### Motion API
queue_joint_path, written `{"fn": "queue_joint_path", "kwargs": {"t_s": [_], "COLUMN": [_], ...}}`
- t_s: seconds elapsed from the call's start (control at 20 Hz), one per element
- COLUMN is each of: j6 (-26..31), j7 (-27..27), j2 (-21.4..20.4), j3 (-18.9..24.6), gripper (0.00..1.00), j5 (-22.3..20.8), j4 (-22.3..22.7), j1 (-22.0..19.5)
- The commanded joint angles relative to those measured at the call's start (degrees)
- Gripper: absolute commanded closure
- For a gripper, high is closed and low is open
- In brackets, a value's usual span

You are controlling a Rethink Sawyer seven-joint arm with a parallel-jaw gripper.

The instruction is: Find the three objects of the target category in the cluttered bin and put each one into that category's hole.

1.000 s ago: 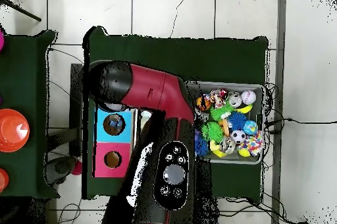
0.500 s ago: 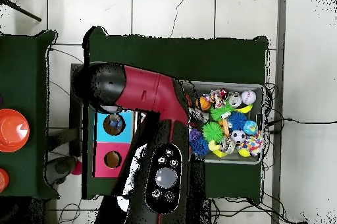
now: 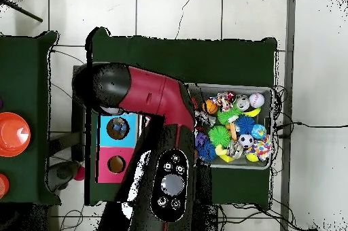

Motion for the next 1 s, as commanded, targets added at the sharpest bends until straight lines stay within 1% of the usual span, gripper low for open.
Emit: {"fn": "queue_joint_path", "kwargs": {"t_s": [0.05, 0.3, 0.5, 0.7, 0.8, 1.0], "j6": [5.6, 5.5, 5.2, 3.0, 2.5, -0.3], "j7": [18.6, 19.2, 18.2, 17.0, 15.8, 13.7], "j2": [-0.4, -0.7, -0.3, -1.0, -1.1, -0.8], "j3": [1.4, 1.6, 2.0, 2.3, 2.4, 2.7], "gripper": [1.00, 1.00, 1.00, 1.00, 1.00, 1.00], "j5": [3.4, 4.4, 4.7, 5.6, 5.4, 4.8], "j4": [7.6, 9.5, 10.7, 13.6, 14.8, 17.7], "j1": [-0.1, -0.3, -1.0, -1.6, -1.8, -2.0]}}
